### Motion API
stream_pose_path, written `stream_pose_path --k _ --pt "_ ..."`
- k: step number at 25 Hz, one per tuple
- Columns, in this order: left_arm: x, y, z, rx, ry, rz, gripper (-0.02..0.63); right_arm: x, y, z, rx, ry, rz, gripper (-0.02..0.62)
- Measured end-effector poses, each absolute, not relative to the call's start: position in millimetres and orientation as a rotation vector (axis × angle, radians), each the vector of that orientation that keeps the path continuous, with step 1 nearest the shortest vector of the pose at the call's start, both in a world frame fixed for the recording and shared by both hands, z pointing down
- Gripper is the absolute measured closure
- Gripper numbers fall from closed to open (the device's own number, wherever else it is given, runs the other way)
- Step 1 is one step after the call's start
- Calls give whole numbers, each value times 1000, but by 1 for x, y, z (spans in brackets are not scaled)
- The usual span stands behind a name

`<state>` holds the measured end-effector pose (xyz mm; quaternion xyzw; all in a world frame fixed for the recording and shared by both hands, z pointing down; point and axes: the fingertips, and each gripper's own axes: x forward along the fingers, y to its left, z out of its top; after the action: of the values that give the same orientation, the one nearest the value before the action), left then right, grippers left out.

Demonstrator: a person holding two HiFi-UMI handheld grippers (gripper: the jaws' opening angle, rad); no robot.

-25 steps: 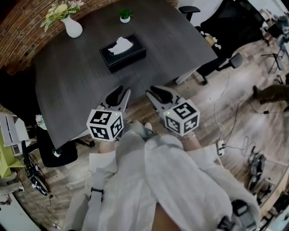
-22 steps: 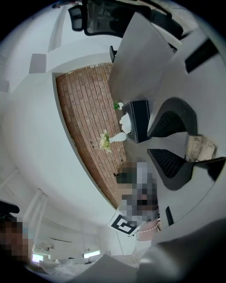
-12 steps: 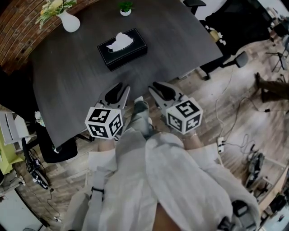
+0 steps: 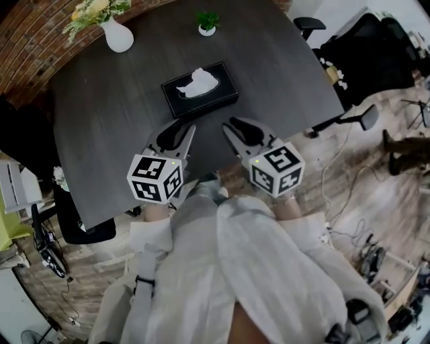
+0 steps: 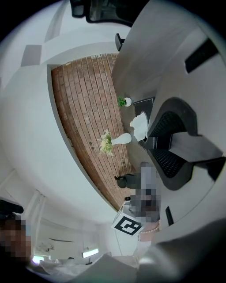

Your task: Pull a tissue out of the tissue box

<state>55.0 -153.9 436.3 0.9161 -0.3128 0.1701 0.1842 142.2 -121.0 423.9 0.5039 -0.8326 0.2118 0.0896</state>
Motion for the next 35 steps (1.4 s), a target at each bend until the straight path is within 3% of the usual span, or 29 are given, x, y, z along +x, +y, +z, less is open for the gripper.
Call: stream_pose_path --k 11,35 --pt "32 -213 448 2539 -902 499 486 121 -194 420 1460 -2498 591 529" --pt "29 -226 472 2415 -975 473 437 119 -217 426 1232 -2476 525 529"
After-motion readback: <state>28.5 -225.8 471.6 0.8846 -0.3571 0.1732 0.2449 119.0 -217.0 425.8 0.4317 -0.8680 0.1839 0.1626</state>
